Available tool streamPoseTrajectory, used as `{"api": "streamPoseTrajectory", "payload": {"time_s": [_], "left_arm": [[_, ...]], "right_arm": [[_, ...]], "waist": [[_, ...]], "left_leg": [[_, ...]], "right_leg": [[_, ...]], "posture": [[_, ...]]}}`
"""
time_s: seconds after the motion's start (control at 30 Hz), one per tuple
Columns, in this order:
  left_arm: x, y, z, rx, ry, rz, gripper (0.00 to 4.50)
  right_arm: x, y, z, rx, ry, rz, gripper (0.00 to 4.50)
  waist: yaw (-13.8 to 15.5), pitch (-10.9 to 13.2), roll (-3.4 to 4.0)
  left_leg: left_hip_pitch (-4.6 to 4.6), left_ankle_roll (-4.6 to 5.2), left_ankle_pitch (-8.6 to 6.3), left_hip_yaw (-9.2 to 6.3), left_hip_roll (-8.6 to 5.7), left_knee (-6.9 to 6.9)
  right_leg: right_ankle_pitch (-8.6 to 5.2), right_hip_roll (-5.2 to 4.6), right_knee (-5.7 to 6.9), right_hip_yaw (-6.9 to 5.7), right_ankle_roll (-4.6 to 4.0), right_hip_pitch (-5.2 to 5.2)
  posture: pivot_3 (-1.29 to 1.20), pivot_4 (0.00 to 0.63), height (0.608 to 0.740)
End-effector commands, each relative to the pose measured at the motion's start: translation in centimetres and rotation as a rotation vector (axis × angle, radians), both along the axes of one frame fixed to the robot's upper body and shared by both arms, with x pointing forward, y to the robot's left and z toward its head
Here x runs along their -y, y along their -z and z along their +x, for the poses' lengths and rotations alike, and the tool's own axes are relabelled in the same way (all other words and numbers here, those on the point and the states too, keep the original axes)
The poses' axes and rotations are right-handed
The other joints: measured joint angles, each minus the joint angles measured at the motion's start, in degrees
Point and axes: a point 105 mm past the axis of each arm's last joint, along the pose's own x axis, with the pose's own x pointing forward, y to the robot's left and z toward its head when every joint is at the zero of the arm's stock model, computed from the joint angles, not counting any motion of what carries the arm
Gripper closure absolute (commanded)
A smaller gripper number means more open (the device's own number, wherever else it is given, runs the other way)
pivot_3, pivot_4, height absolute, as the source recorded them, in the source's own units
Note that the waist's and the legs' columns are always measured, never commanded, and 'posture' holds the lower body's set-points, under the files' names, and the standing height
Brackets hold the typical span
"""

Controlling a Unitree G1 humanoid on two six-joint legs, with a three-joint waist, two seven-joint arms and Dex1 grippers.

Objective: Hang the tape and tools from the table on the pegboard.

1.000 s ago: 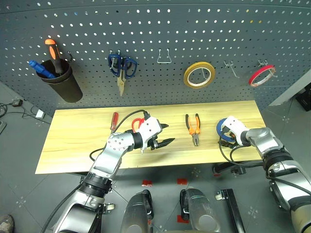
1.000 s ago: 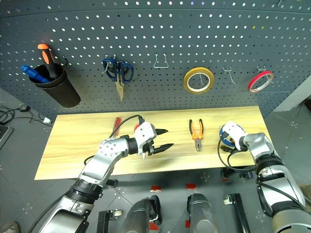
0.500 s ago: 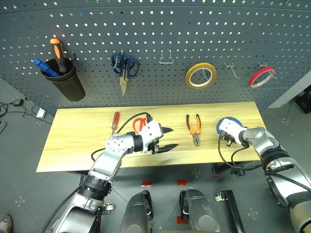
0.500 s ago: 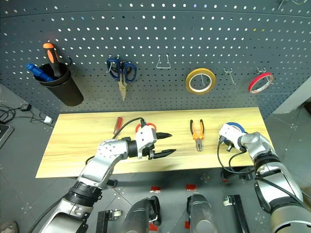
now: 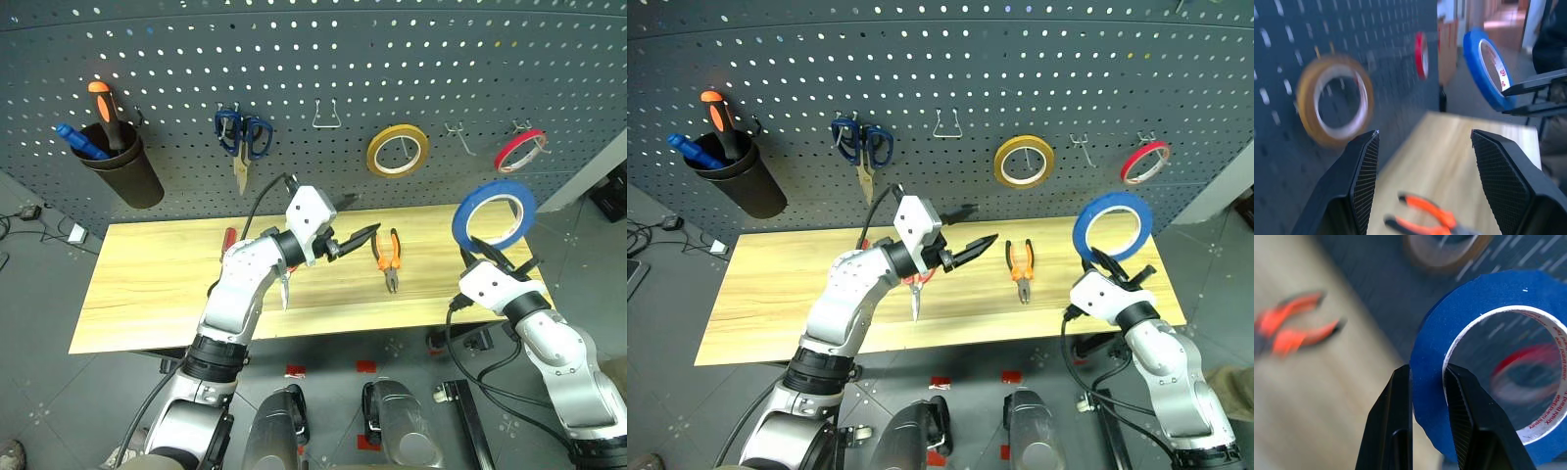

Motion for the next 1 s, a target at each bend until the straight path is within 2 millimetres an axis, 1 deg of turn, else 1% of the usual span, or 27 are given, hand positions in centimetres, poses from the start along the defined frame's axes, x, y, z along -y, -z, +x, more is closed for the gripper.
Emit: {"api": "streamPoseTrajectory", "payload": {"time_s": [0.03,0.13,0.2,0.23,0.3,0.4,0.47,0.53,0.57,0.63,0.77,0.8,0.83,0.87,0.9,0.97,1.0], "left_arm": [[0.1,-2.0,0.4,0.061,-0.013,-0.048,1.36],[0.2,-2.2,0.8,0.065,-0.011,-0.040,1.36],[0.2,-2.1,0.9,0.066,-0.012,-0.033,1.36],[0.2,-2.1,0.9,0.066,-0.013,-0.030,1.36],[0.0,-1.9,1.0,0.059,-0.020,-0.027,1.36],[-0.4,-1.3,1.0,0.046,-0.036,-0.023,1.36],[-0.7,-1.0,1.1,0.040,-0.051,-0.019,1.36],[-1.1,-0.5,1.2,0.034,-0.065,-0.003,1.36],[-1.2,-0.3,1.3,0.033,-0.069,0.003,1.36],[-1.7,0.3,1.4,0.021,-0.077,0.026,1.36],[-3.1,2.5,1.1,-0.010,-0.066,0.137,1.36],[-3.8,3.4,0.9,-0.036,-0.052,0.176,1.36],[-4.3,3.9,0.7,-0.055,-0.042,0.201,1.36],[-5.5,5.4,0.2,-0.093,-0.023,0.282,1.36],[-6.7,6.7,-0.3,-0.121,-0.001,0.363,1.36],[-8.9,8.6,-1.1,-0.158,0.012,0.492,1.36],[-9.9,9.1,-1.3,-0.176,0.008,0.530,1.36]], "right_arm": [[0.2,-2.3,1.3,0.083,-0.014,0.030,3.84],[-0.2,-2.8,4.1,0.070,-0.058,0.056,3.84],[-0.1,-2.8,6.0,0.049,-0.066,0.071,3.84],[0.0,-2.9,6.7,0.044,-0.071,0.076,3.84],[0.1,-2.8,8.0,0.021,-0.086,0.074,3.84],[-0.3,-3.0,9.3,0.006,-0.120,0.087,3.84],[-0.5,-3.0,9.7,-0.004,-0.138,0.106,3.84],[-0.6,-2.9,9.8,-0.007,-0.145,0.138,3.12],[-0.6,-2.8,9.8,-0.011,-0.146,0.147,2.88],[-0.6,-2.3,9.4,-0.025,-0.146,0.164,2.20],[-0.6,-0.7,8.1,-0.087,-0.113,0.238,0.82],[-0.9,0.3,7.7,-0.137,-0.099,0.289,0.59],[-1.2,1.0,7.3,-0.174,-0.088,0.324,0.20],[-2.0,2.4,6.7,-0.259,-0.072,0.390,0.05],[-2.9,3.7,6.1,-0.348,-0.060,0.449,0.05],[-4.4,5.5,5.1,-0.490,-0.031,0.549,0.05],[-5.0,6.1,4.8,-0.549,-0.002,0.602,0.05]], "waist": [[-0.13,0.00,-0.01],[-0.70,0.00,-0.01],[-1.31,0.00,-0.01],[-1.54,0.01,-0.01],[-1.63,0.01,-0.02],[-1.63,0.01,-0.01],[-1.61,0.01,-0.01],[-1.59,0.01,-0.01],[-1.58,0.01,-0.01],[-1.54,0.01,-0.01],[-1.50,0.00,-0.01],[-1.48,0.00,0.00],[-1.52,0.00,-0.01],[-1.61,0.01,0.00],[-1.76,0.00,0.02],[-2.12,0.01,0.04],[-2.11,0.02,0.05]], "left_leg": [[0.00,0.05,0.04,0.00,-0.02,0.00],[0.08,0.11,0.08,0.01,0.00,-0.02],[0.09,0.11,0.09,0.02,0.01,-0.05],[0.09,0.11,0.09,0.02,0.02,-0.05],[0.07,0.10,0.10,0.05,0.01,-0.06],[0.01,0.10,0.09,0.12,0.00,-0.13],[-0.03,0.11,0.09,0.12,0.00,-0.15],[-0.04,0.11,0.09,0.11,0.02,-0.16],[-0.04,0.11,0.09,0.10,0.02,-0.16],[-0.04,0.11,0.08,0.10,0.00,-0.12],[0.03,0.10,0.08,0.08,0.02,-0.07],[0.04,0.10,0.09,0.07,0.04,-0.07],[0.03,0.09,0.09,0.08,0.04,-0.07],[0.04,0.09,0.09,0.08,0.07,-0.07],[0.06,0.08,0.09,0.09,0.08,-0.07],[0.13,0.06,0.08,0.10,0.16,-0.13],[0.16,0.03,0.08,0.09,0.18,-0.16]], "right_leg": [[0.02,0.00,0.00,0.02,-0.03,0.00],[0.06,0.02,0.03,0.03,-0.11,0.02],[0.14,0.02,0.06,0.01,-0.25,0.02],[0.23,0.02,0.06,0.00,-0.40,0.02],[0.23,0.01,0.04,0.00,-0.43,0.00],[0.17,0.00,-0.09,0.00,-0.41,-0.02],[0.16,-0.01,-0.17,-0.03,-0.40,-0.03],[0.15,-0.01,-0.18,-0.04,-0.40,-0.02],[0.15,-0.01,-0.18,-0.05,-0.40,-0.02],[0.15,-0.04,-0.10,-0.05,-0.40,-0.02],[0.16,-0.05,0.02,-0.03,-0.40,0.01],[0.16,-0.05,0.04,-0.04,-0.40,0.01],[0.16,-0.05,0.06,-0.03,-0.41,0.00],[0.16,-0.04,0.06,-0.03,-0.41,0.00],[0.16,-0.03,0.07,-0.01,-0.41,0.00],[0.14,0.01,0.09,0.03,-0.45,-0.02],[0.13,0.02,0.09,0.04,-0.48,-0.02]], "posture": [[-0.31,0.262,0.740],[-0.31,0.260,0.740],[-0.29,0.255,0.740],[-0.29,0.255,0.740],[-0.29,0.254,0.740],[-0.28,0.256,0.740],[-0.28,0.256,0.740],[-0.28,0.256,0.740],[-0.28,0.256,0.740],[-0.28,0.257,0.740],[-0.28,0.257,0.740],[-0.29,0.267,0.740],[-0.29,0.267,0.740],[-0.29,0.274,0.740],[-0.29,0.274,0.740],[-0.29,0.278,0.740],[-0.29,0.278,0.740]]}}
